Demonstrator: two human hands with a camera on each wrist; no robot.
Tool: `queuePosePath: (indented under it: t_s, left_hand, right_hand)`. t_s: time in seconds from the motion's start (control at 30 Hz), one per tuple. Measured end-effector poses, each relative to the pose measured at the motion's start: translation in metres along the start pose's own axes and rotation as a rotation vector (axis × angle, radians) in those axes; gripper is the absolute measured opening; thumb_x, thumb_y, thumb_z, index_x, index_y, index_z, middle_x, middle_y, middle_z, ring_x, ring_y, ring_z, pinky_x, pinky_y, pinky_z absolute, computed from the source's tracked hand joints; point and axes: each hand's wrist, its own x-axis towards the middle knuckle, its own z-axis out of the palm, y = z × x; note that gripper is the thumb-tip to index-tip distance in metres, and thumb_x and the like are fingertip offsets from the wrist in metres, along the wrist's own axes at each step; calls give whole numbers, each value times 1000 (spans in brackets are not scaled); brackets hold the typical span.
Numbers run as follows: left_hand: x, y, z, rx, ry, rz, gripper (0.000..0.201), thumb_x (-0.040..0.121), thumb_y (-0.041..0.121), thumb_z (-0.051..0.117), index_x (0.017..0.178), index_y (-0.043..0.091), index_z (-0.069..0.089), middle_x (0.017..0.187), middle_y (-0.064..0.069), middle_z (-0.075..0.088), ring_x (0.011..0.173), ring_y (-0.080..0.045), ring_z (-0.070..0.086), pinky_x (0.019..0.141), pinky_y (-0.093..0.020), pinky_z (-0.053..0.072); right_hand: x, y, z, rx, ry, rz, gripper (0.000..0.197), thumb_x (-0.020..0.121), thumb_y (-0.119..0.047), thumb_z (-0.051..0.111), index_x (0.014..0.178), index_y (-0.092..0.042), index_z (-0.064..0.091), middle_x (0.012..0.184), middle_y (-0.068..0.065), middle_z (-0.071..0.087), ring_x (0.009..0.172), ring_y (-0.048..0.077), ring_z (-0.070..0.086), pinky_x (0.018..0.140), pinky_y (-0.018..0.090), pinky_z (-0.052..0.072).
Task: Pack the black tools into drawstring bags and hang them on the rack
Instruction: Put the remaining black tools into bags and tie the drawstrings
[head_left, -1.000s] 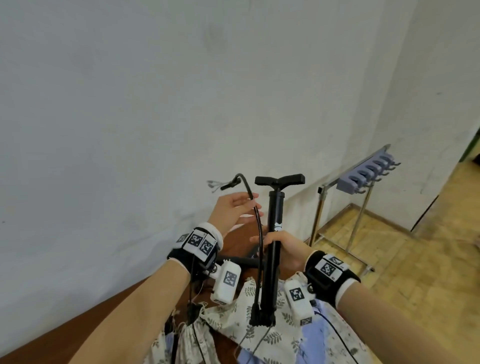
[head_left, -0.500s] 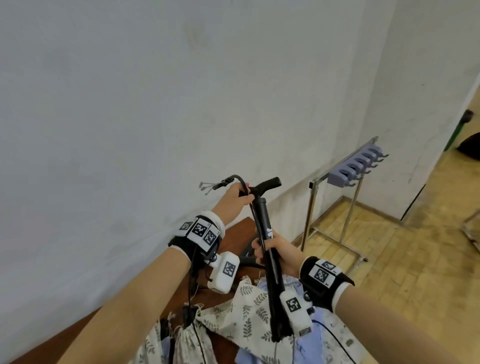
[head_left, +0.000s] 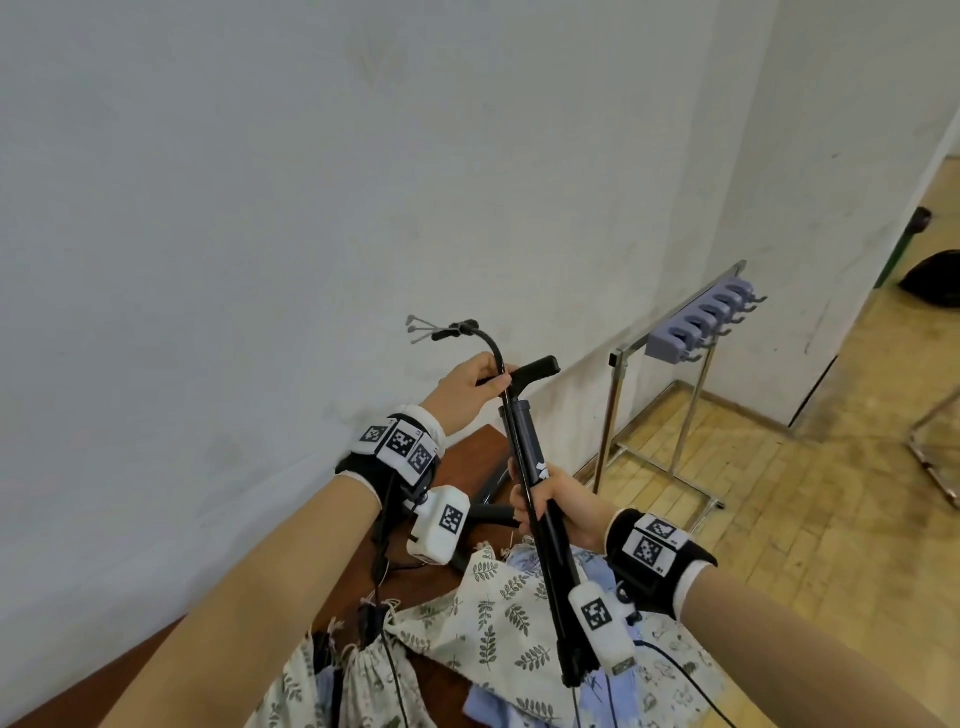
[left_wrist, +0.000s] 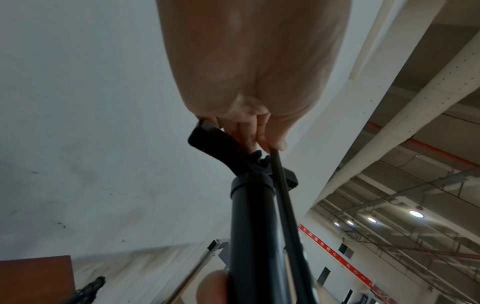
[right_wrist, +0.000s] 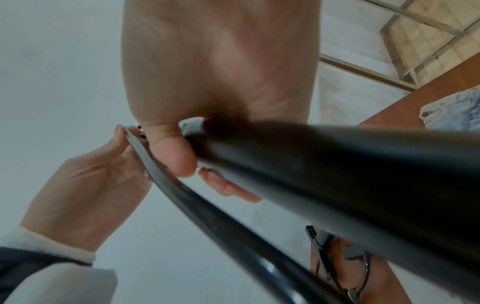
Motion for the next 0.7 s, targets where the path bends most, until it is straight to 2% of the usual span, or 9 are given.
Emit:
queuePosePath:
  t_s: [0.13,0.2,0.27,0.33,0.43,0.5,0.57,0.67,0.7]
  left_hand:
    - [1,1,-1,-36,4,15,9,96,10,51,101,3,54,119,-1,60,104,-9,56,77,-1,42]
    - [3,3,0,-51,-15,10,5,96,9,52,91,8,51,116,-1,60,97,-10,58,76,-4,45]
    - [4,5,0,-42,-34,2,5,96,9,52,91,8,51,114,0,59,96,-13,59,80,-11,48]
    - [4,5,-1,-49,-43,-17,6,96,8,51,90,7,50,113,-1,60,96,-16,59,86,-17,48]
    - [5,4,-4,-29,-42,-58,13,95,10,53,83,13,50,109,-9,62,96,-20,60,94,-29,46]
    - [6,1,-7,0,-55,-89,11,94,14,56,86,9,51,97,-13,61,91,-22,58,92,-31,45]
    - [3,0,-11,32,-67,-126,13,94,18,57,94,5,53,92,-12,61,87,-19,57,85,-24,43]
    - [0,-2,-17,30,-137,-175,21,94,19,56,109,4,55,90,-5,68,86,-14,63,87,-22,44]
    - [-2,-2,-18,28,-156,-174,19,95,16,55,110,4,55,87,-3,67,82,-11,63,83,-16,45]
  right_hand:
    - [-7,-2,1,20,-16,14,46,54,16,38,89,-13,41,68,7,33,58,19,29,55,30,31]
    - [-7,-2,2,27,-27,20,47,54,16,37,91,-13,41,70,8,31,65,23,18,58,32,25]
    - [-8,-1,2,9,-38,19,47,54,16,38,91,-14,40,71,9,28,71,27,11,59,33,16]
    - [-8,0,3,5,-43,14,47,54,16,38,91,-14,40,71,9,29,70,27,11,61,34,11]
    - [-8,1,6,39,-37,24,47,52,14,39,90,-13,41,70,8,32,63,22,21,59,32,18]
    - [-8,2,8,36,-55,26,50,48,12,43,90,-13,40,70,9,28,65,24,16,61,33,14]
    - [-8,2,7,-6,-85,15,51,46,11,46,90,-13,40,71,10,23,65,26,14,63,36,9]
    - [-7,3,1,-105,-95,15,55,47,13,44,95,-13,41,70,11,33,63,24,29,58,34,19]
    - [-7,2,0,-142,-94,16,58,46,14,43,98,-13,42,71,11,37,63,24,33,58,33,24]
